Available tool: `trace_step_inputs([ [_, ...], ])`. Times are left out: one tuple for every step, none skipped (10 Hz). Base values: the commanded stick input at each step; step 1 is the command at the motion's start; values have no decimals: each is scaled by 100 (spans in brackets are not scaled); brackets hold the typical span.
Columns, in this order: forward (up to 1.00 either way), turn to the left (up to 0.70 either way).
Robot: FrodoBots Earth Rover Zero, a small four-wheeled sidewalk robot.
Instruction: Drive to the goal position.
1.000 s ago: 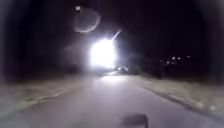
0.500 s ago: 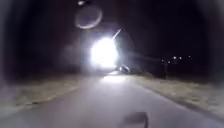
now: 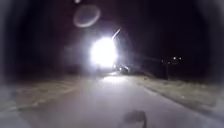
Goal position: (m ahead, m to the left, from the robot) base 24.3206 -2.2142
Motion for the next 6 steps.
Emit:
trace_step_inputs([
  [100, 0],
  [100, 0],
  [100, 0],
  [100, 0],
  [100, 0],
  [100, 0],
])
